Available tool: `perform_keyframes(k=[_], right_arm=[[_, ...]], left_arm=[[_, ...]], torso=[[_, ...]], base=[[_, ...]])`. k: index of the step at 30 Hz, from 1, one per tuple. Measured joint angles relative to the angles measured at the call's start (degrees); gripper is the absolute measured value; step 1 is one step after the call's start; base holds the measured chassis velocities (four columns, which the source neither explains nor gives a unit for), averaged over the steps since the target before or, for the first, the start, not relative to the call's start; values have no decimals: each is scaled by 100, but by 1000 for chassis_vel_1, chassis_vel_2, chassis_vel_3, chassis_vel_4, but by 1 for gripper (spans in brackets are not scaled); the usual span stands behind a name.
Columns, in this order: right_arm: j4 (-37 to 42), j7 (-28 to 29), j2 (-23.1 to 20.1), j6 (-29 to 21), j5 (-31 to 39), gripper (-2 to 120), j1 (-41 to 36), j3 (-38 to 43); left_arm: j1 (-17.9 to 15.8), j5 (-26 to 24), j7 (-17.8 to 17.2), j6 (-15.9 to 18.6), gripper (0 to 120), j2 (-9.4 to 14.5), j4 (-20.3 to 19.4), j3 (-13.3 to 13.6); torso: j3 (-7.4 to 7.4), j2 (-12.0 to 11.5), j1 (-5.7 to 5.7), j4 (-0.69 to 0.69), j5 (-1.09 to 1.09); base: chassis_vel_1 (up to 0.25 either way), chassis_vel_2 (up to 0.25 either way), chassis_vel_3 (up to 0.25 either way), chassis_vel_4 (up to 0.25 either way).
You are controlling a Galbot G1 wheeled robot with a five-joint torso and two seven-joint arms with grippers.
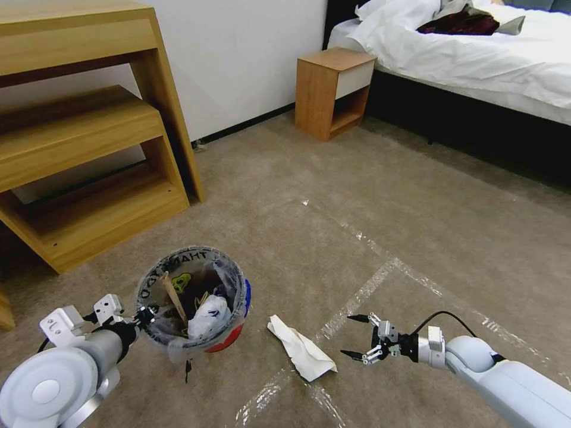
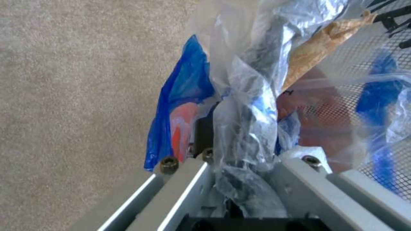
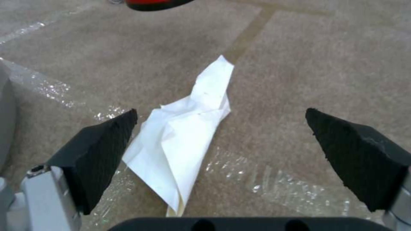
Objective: Pick up the trash bin and place the garbage on the floor into it.
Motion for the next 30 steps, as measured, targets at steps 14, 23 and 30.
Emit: perform_keyframes(k=[14, 23, 30], right_arm=[[-137, 635, 206, -462, 239, 100, 258, -428], [537, 1696, 58, -1524, 1015, 100, 524, -764], [919, 2248, -9, -2030, 1439, 100, 780, -972]], left_arm=[[11, 138, 62, 0, 0, -84, 44, 46], [-9, 247, 94, 0, 0, -171, 97, 87], [-36, 312, 131, 0, 0, -203, 163, 101]], torso=[[0, 0, 0, 0, 0], [0, 0, 0, 0, -1], [0, 0, 0, 1, 0]], base=[[0, 0, 0, 0], [0, 0, 0, 0], [0, 0, 0, 0]])
